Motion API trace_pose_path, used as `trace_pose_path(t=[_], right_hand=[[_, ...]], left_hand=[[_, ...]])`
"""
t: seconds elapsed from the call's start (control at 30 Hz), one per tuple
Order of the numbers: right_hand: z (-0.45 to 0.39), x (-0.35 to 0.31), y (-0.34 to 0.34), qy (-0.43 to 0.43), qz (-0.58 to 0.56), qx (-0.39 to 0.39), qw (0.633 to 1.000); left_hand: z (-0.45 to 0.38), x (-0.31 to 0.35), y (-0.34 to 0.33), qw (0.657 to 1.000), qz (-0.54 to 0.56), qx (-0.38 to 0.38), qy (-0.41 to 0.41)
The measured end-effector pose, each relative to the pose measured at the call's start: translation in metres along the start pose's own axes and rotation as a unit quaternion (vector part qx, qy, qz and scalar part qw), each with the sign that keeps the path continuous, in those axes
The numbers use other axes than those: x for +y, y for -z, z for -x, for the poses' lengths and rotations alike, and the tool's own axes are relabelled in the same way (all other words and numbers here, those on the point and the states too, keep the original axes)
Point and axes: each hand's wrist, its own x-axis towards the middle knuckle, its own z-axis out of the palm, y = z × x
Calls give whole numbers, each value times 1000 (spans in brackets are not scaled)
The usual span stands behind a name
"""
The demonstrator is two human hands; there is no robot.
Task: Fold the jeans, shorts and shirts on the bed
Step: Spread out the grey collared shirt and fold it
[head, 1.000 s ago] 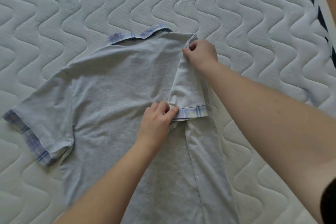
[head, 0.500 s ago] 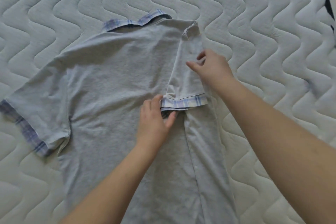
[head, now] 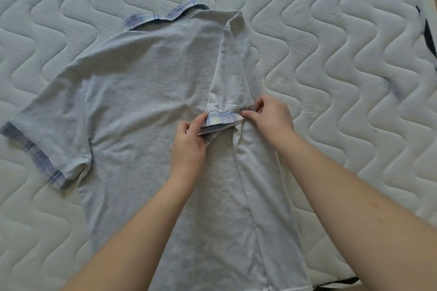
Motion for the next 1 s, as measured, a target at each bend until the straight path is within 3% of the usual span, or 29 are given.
trace_pose_path(t=[0.17,0.23,0.3,0.37,0.47,0.53,0.63,0.73,0.83,0.93,1.0], right_hand=[[-2,1,-1,15,-11,-9,1000],[-2,1,-1,19,-14,-15,1000],[-1,0,0,22,-12,-21,999],[2,-2,1,23,-7,-28,999],[8,0,6,28,5,-47,999],[17,9,12,26,15,-39,999],[46,36,20,-13,26,-24,999],[80,68,16,-55,46,-80,994],[107,94,11,-87,60,-140,984],[127,113,9,-98,42,-137,985],[138,124,8,-99,20,-150,983]], left_hand=[[-2,-2,3,974,-201,-80,-69],[-6,1,5,957,-266,-106,-51],[-10,8,7,951,-299,-80,-15],[-8,17,9,951,-305,-16,-49],[4,29,3,980,-182,37,-74],[14,35,-9,995,-101,-9,20],[28,34,-29,981,-24,-112,155],[45,29,-44,966,11,-161,200],[61,31,-50,972,-1,-131,192],[80,33,-54,958,120,-108,236],[96,30,-58,934,187,-143,269]])
